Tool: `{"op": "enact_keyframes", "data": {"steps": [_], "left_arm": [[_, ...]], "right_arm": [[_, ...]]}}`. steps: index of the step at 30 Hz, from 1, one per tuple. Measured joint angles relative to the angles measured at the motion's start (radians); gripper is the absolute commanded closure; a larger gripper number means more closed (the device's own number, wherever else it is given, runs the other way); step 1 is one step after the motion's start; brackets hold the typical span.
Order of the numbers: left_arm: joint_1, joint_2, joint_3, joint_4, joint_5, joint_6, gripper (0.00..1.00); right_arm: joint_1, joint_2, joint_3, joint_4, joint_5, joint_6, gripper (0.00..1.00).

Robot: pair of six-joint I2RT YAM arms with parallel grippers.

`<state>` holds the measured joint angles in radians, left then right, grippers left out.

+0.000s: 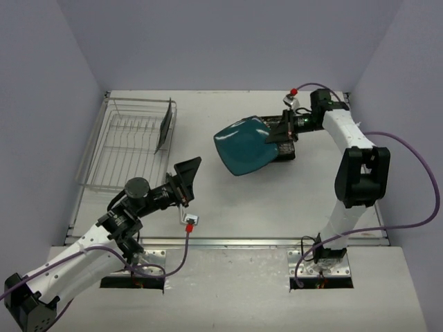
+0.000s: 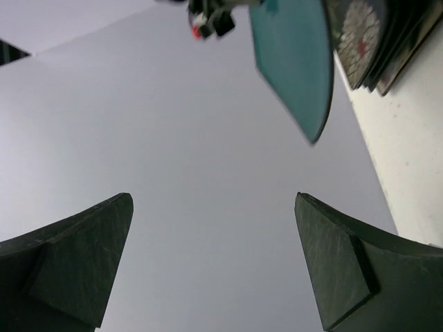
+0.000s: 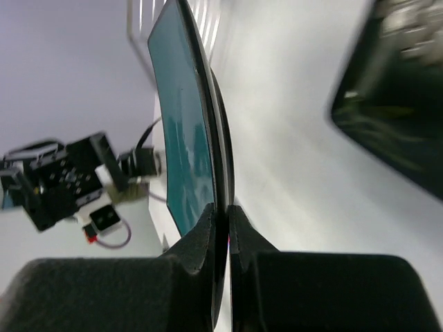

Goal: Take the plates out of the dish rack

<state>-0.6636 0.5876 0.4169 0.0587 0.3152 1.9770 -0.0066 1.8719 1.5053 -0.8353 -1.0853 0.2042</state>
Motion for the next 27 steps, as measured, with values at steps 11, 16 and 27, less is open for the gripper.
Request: {"op": "enact_keyframes", "data": {"steps": [11, 16, 27], "left_arm": [[0.000, 0.106, 0.162, 0.099, -0.230, -0.236, 0.00], [0.000, 0.127, 0.178, 0.101, -0.302, -0.346, 0.00], [-0.003, 0.158, 0.196, 0.072, -0.422, -0.478, 0.00]], "right_arm": [[-0.244, 0.211, 0.216, 0.060, 0.115, 0.040, 1.00], [-0.246, 0.270, 0.203, 0.119, 0.118, 0.075, 1.00], [-0.240, 0.352, 0.125, 0.307, 0.099, 0.181, 1.00]]}}
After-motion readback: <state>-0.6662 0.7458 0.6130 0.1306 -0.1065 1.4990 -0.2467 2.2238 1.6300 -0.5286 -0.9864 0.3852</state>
